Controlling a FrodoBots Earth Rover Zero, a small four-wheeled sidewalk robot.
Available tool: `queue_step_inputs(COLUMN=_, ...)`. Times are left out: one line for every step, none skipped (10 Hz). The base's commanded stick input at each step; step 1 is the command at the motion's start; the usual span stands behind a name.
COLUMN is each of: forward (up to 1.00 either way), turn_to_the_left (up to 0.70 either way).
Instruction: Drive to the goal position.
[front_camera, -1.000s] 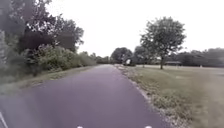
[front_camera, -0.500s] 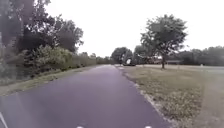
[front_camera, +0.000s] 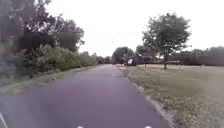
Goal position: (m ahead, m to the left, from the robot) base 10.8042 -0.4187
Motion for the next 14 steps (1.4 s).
queue_step_inputs(forward=0.70, turn_to_the_left=0.00)
queue_step_inputs(forward=0.70, turn_to_the_left=0.00)
queue_step_inputs(forward=0.70, turn_to_the_left=0.00)
queue_step_inputs(forward=0.70, turn_to_the_left=0.00)
queue_step_inputs(forward=0.70, turn_to_the_left=0.00)
queue_step_inputs(forward=0.70, turn_to_the_left=0.00)
queue_step_inputs(forward=0.70, turn_to_the_left=0.00)
queue_step_inputs(forward=0.70, turn_to_the_left=0.00)
queue_step_inputs(forward=0.70, turn_to_the_left=0.00)
queue_step_inputs(forward=0.70, turn_to_the_left=0.00)
queue_step_inputs(forward=0.70, turn_to_the_left=0.00)
queue_step_inputs(forward=0.70, turn_to_the_left=0.00)
queue_step_inputs(forward=0.70, turn_to_the_left=0.00)
queue_step_inputs(forward=0.70, turn_to_the_left=-0.03)
